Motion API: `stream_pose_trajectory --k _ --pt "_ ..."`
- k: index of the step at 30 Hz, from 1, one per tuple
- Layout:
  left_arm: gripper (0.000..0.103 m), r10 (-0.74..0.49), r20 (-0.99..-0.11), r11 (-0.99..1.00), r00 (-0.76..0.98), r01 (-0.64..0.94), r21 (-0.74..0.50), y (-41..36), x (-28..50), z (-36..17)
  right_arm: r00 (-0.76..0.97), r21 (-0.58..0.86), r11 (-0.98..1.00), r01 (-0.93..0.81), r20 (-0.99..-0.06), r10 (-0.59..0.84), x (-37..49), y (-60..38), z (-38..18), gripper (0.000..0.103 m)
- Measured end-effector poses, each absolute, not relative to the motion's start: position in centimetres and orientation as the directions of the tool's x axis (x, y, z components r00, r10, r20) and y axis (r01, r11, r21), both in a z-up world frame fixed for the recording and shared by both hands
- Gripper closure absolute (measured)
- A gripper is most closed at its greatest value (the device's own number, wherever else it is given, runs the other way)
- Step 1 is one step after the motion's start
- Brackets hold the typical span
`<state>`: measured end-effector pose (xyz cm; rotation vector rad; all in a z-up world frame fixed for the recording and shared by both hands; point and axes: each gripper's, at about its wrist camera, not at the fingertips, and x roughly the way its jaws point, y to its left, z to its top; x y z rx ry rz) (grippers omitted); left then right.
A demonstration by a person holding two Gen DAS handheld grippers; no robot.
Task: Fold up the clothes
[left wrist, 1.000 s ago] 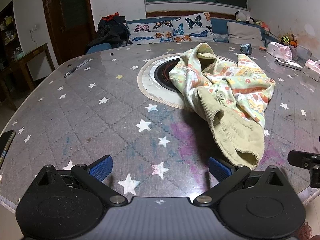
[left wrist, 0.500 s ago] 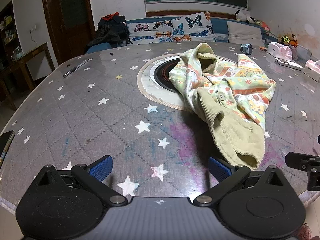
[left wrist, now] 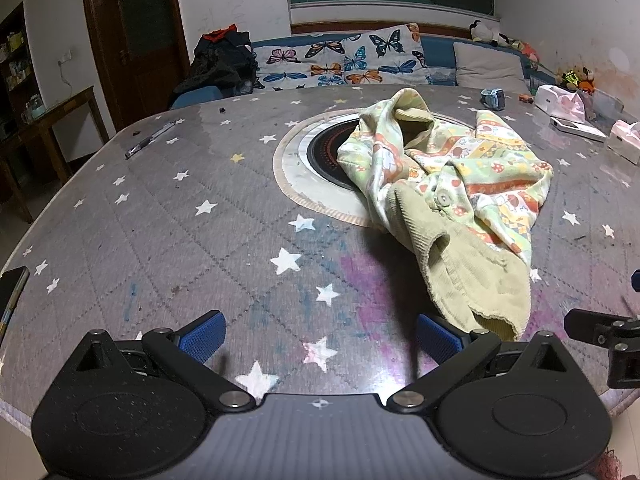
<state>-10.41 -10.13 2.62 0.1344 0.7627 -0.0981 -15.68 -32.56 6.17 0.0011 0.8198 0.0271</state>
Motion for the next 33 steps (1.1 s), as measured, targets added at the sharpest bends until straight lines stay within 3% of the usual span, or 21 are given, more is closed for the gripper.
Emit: stream_pose_trajectory --k 18,27,30,33 --pt "0.0 -0.022 -0.632 0.986 0.774 0.121 0.115 -9.4 -7.7 5.2 0.706 0.021 0.998 -0.056 -0.706 0.054 -13.3 -32.9 7.3 0.0" --pt "0.0 -0.097 -0.577 0.977 0.811 0.188 0.1 -10.5 -4.4 6.9 0.732 -0.001 0.997 -0.081 -0.678 0.059 -9.6 -33.0 8.2 0.0" --pt "0.001 -0.128 -0.564 0.972 0.816 0.217 0.093 -11.2 -2.5 7.2 0.746 -0.017 0.996 -0.083 -0.664 0.051 -8.1 -33.2 8.5 0.001" --pt "0.009 -0.16 -0.559 0.965 0.814 0.248 0.085 -12.2 -0.3 7.4 0.751 -0.022 0.996 -0.085 -0.658 0.049 -6.5 -33.4 8.7 0.004"
